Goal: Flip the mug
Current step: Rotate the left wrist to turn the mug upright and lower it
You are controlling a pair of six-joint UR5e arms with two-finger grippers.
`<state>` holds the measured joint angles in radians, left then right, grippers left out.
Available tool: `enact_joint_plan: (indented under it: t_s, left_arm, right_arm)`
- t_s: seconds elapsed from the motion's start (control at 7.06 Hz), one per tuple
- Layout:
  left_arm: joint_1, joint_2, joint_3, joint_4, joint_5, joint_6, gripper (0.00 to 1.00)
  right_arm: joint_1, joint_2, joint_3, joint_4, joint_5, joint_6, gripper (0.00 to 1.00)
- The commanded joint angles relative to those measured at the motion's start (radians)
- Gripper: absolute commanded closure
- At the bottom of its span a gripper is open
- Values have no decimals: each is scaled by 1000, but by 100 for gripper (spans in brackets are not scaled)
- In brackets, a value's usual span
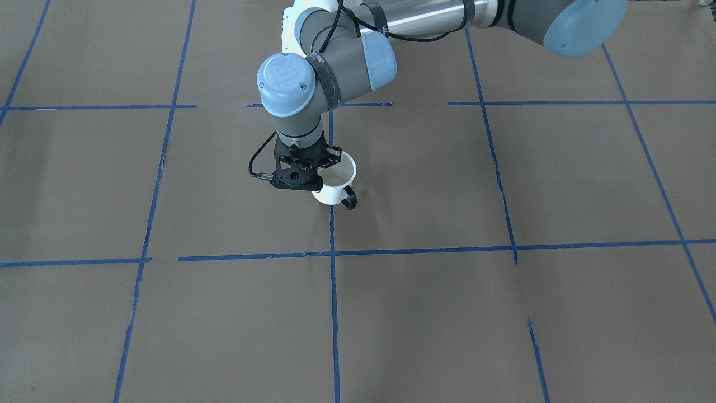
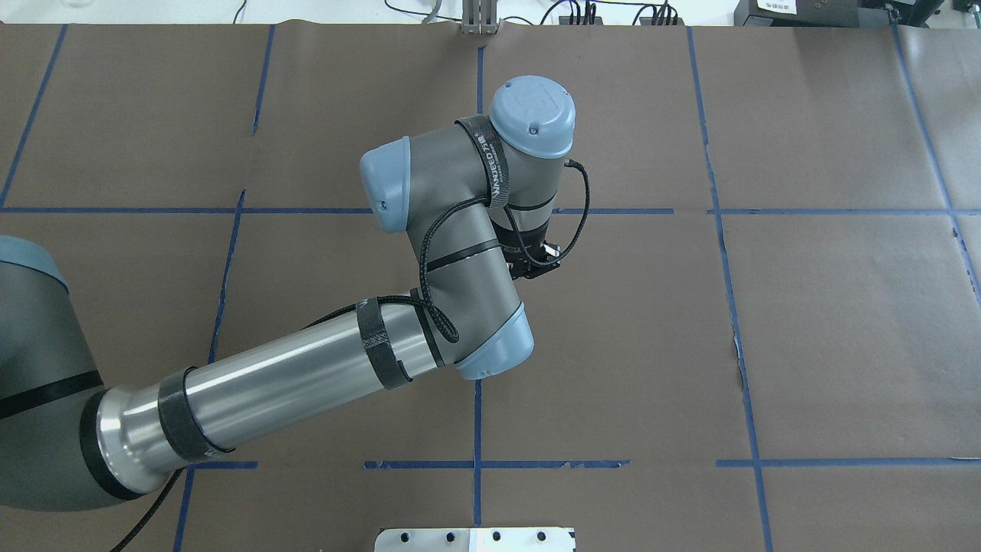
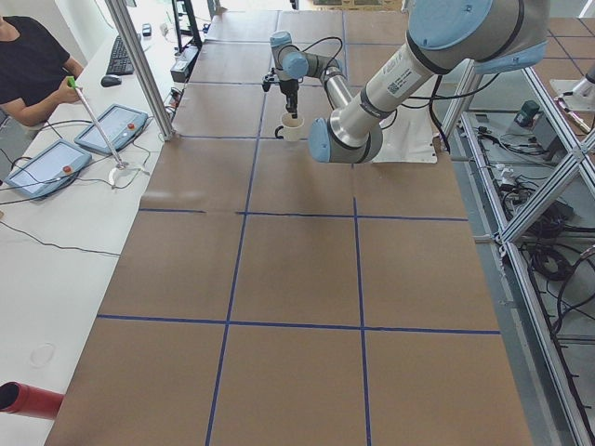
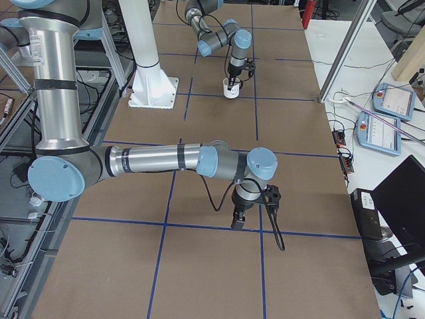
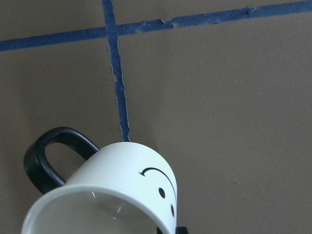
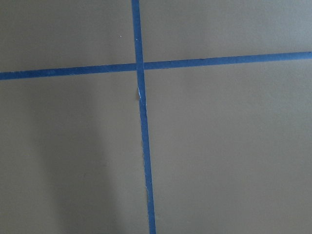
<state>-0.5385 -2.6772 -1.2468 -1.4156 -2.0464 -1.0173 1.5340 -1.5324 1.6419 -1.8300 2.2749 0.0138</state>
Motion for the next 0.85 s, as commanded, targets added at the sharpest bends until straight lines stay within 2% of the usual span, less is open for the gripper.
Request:
enact_joint_plan:
  t_s: [0.0, 0.14, 0.57, 0.71]
  left_arm:
    - [11, 5, 0, 1, 2, 0, 31]
    - [27, 6, -5, 3, 37, 0, 0]
    - [26, 5, -22, 18, 41, 0, 0]
    - [22, 8, -61, 38, 41, 6, 0]
  right_arm:
    - [0, 0, 0, 0, 0, 0, 0]
    - [0, 0, 0, 0, 0, 0, 0]
    - [0, 0, 0, 0, 0, 0, 0]
    - [0, 0, 0, 0, 0, 0, 0]
